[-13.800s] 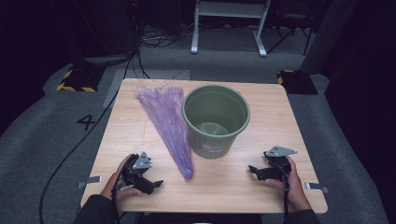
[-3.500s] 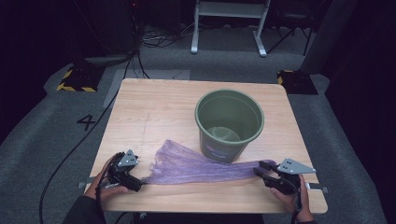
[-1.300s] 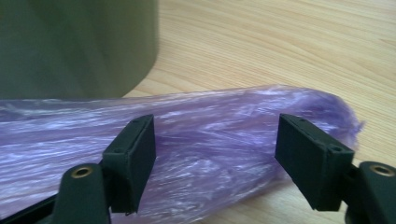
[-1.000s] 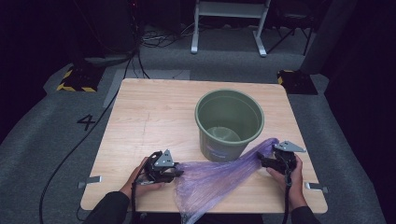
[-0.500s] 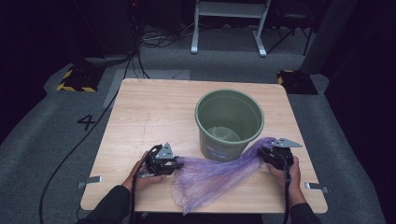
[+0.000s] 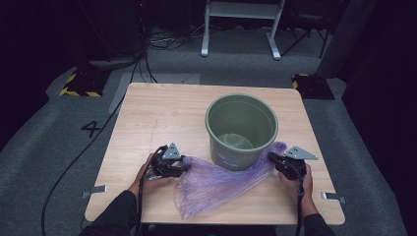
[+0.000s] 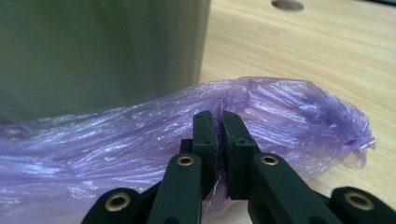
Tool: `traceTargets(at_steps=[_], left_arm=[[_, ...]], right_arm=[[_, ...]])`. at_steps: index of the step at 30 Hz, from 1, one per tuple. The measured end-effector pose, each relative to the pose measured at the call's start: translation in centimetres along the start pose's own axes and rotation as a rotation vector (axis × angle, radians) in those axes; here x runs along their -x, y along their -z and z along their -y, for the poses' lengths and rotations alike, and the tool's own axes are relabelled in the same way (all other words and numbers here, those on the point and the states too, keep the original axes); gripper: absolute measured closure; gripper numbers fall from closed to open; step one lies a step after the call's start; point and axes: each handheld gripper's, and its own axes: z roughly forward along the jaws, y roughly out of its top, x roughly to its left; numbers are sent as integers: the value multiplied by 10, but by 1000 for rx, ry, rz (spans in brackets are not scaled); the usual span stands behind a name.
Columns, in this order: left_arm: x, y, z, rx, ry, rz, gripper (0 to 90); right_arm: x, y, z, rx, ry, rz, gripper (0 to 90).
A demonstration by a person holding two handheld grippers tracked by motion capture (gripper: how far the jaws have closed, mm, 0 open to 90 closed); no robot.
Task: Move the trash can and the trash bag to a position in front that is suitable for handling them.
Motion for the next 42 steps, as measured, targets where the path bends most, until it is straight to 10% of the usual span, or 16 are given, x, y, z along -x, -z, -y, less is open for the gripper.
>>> traceTargets(at_steps=[5,16,25,33,42], left_arm=[[0,9,0,15,24,-11,245],[16,49,1,82,6,119,157],[55,30,3,-11,-68,220,159],[60,16,4,-79,-121,184,439],[36,18,8,-50,-52,168,606]], right_arm=[[-2,2,-2,20,12,-3,860],[-3,8,-5,57,9,11,869],[-5,7,-6,49,7,32,873],[-5,10,-7,77,15,23,873],[-9,21,-10,160,34,-16,870]])
